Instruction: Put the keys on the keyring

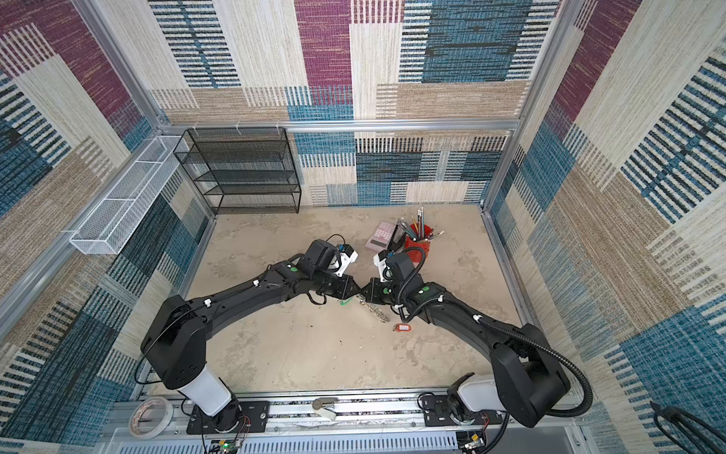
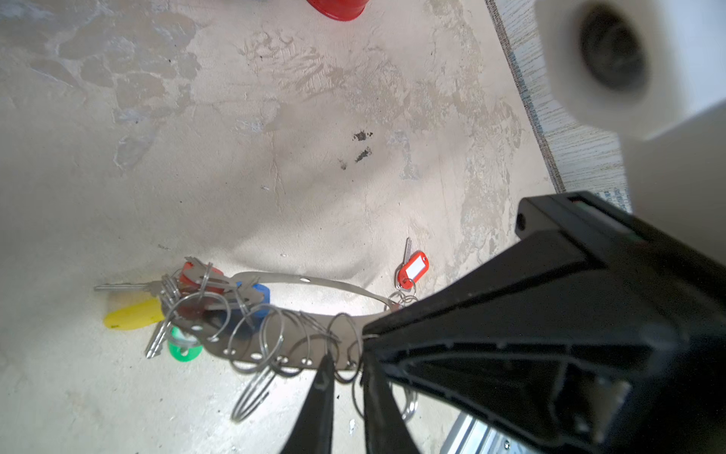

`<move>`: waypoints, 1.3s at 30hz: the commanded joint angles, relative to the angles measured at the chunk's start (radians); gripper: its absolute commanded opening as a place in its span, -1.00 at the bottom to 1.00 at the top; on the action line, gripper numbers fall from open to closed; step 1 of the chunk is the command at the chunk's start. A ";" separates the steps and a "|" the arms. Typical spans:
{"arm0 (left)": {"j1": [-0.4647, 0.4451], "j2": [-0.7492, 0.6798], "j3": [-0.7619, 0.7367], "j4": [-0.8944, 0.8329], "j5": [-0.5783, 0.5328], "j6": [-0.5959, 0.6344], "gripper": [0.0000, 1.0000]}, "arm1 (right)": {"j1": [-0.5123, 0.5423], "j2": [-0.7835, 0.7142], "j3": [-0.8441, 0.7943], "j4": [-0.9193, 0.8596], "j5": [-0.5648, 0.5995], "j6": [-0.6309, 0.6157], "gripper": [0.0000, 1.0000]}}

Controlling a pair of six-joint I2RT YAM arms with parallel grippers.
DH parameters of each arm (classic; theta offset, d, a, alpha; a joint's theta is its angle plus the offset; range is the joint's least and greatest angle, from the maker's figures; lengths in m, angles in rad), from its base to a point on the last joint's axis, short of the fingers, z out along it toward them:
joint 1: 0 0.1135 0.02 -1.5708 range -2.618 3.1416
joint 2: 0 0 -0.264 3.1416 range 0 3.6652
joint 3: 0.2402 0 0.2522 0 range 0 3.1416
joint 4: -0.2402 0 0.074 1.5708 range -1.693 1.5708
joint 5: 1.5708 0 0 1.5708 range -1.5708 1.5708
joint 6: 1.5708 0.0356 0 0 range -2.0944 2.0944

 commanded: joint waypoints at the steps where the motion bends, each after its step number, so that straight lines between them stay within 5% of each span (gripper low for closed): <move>1: -0.001 0.008 0.011 -0.003 0.027 0.021 -0.70 | 0.001 0.001 0.008 0.030 0.000 -0.006 -1.00; 21: 0.000 0.031 0.047 -0.020 -0.014 -0.020 -1.00 | 0.001 -0.030 -0.024 0.068 -0.005 -0.018 -1.00; 35: 0.003 0.053 0.085 -0.045 0.023 -0.021 -0.88 | 0.001 -0.044 -0.051 0.102 -0.015 -0.019 -1.00; 39: 0.002 0.063 0.086 -0.048 0.024 -0.021 -1.00 | 0.001 -0.044 -0.052 0.101 -0.016 -0.022 -1.00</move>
